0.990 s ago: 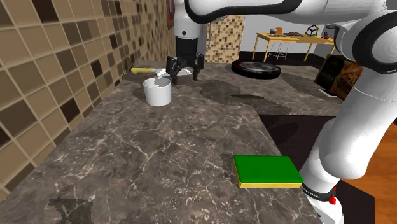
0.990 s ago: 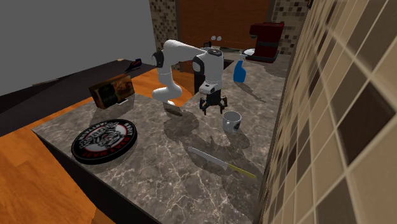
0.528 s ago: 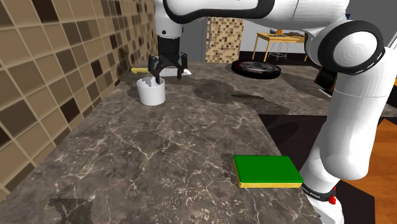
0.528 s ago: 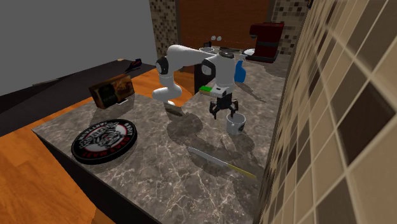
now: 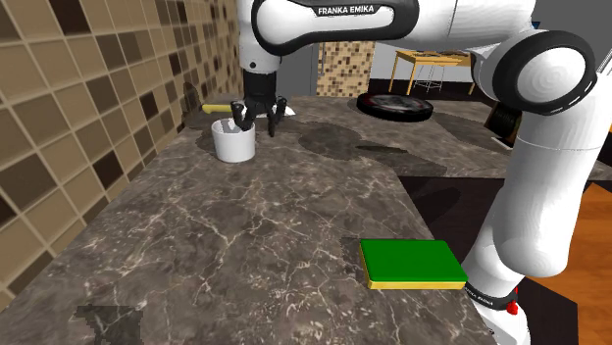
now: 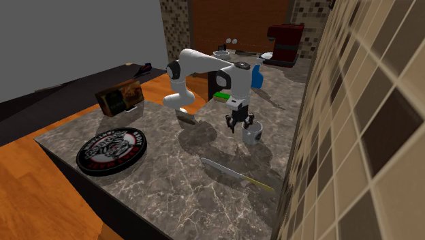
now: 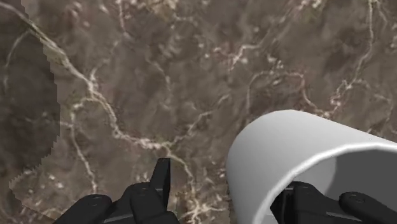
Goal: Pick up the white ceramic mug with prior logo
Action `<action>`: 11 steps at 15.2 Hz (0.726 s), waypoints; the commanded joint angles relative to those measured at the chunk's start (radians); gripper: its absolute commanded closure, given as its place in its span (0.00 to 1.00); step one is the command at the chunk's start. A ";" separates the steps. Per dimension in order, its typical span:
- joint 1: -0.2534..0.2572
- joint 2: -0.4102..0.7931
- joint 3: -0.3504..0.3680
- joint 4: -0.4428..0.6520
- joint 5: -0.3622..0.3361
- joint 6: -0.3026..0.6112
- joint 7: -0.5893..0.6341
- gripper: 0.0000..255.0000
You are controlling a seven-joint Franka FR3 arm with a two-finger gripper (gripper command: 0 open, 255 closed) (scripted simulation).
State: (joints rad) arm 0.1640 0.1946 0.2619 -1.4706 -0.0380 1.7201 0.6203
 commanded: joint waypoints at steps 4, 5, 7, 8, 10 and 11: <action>0.000 0.000 0.000 -0.002 0.000 0.002 0.000 1.00; -0.001 -0.001 -0.001 -0.003 0.000 0.003 -0.001 1.00; -0.001 0.000 0.000 -0.004 0.000 0.005 -0.001 1.00; -0.001 -0.002 -0.001 -0.006 0.001 0.004 -0.002 1.00; 0.000 0.002 0.000 0.013 0.000 -0.012 0.000 1.00; 0.001 0.004 0.000 0.030 -0.001 -0.026 0.000 1.00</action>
State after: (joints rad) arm 0.1638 0.1948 0.2617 -1.4542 -0.0379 1.7070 0.6195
